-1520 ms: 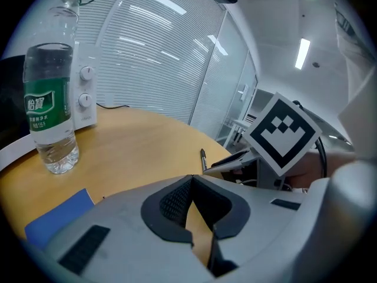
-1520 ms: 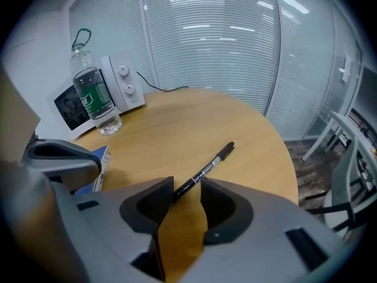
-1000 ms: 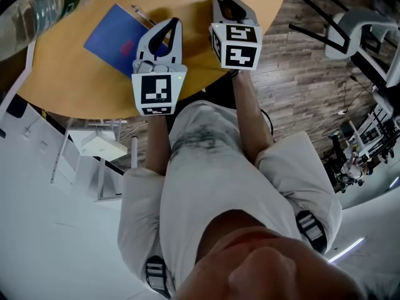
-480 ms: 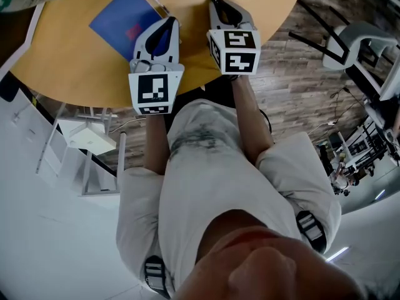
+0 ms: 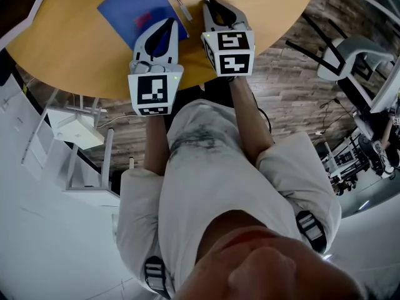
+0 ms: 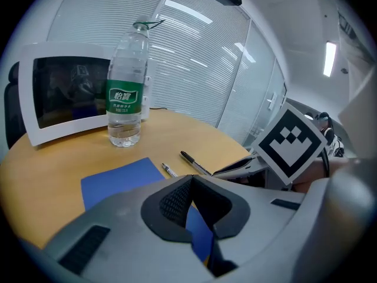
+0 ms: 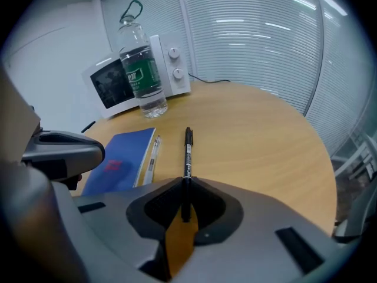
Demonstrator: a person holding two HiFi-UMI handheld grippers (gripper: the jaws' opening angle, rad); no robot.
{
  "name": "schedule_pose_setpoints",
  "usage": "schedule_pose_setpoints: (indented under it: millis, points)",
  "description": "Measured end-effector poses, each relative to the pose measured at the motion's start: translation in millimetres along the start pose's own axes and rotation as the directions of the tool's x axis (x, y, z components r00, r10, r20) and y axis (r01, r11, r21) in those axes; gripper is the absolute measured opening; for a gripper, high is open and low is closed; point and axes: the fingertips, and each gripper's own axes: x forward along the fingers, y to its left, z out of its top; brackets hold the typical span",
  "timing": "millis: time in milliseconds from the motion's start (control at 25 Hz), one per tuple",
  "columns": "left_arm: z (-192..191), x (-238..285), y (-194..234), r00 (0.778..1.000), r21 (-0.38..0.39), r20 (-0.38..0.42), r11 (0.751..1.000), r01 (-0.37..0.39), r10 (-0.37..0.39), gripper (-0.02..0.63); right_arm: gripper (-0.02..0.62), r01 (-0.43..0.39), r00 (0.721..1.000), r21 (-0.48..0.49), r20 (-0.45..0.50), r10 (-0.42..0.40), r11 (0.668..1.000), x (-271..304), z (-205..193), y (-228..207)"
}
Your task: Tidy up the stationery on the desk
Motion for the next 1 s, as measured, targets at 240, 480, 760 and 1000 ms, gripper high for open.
schedule_pose_setpoints:
  millis: [240,480,760,1000]
  points:
    - [-4.3,-9.9,9.1,0.999,-0.031,0.011,0.999,-0.037,0.037,0.008,0.101,-0.032,0.999,-0.048,-0.017,0.031,0.998,5.3,0.5,18.2]
    - [-6.5,-14.6,11.6,0.998,-0.045,0.016,0.997,-0.055,0.056,0.008,0.102,-0.036,0.999,-0.080,-0.025,0.035,0.996,7.5,-0.7,23.1]
    - [-6.2,-15.4,11.1,0.998,-0.047,0.020,0.997,-0.061,0.062,0.008,0.114,-0.040,0.999,-0.113,-0.021,0.038,0.993,7.4,-0.8,23.6]
    - [-1.8,-18.7,8.1,0.997,-0.042,0.029,0.997,-0.064,0.066,0.008,0.137,-0.044,0.999,-0.116,-0.007,0.044,0.992,0.9,1.5,22.6]
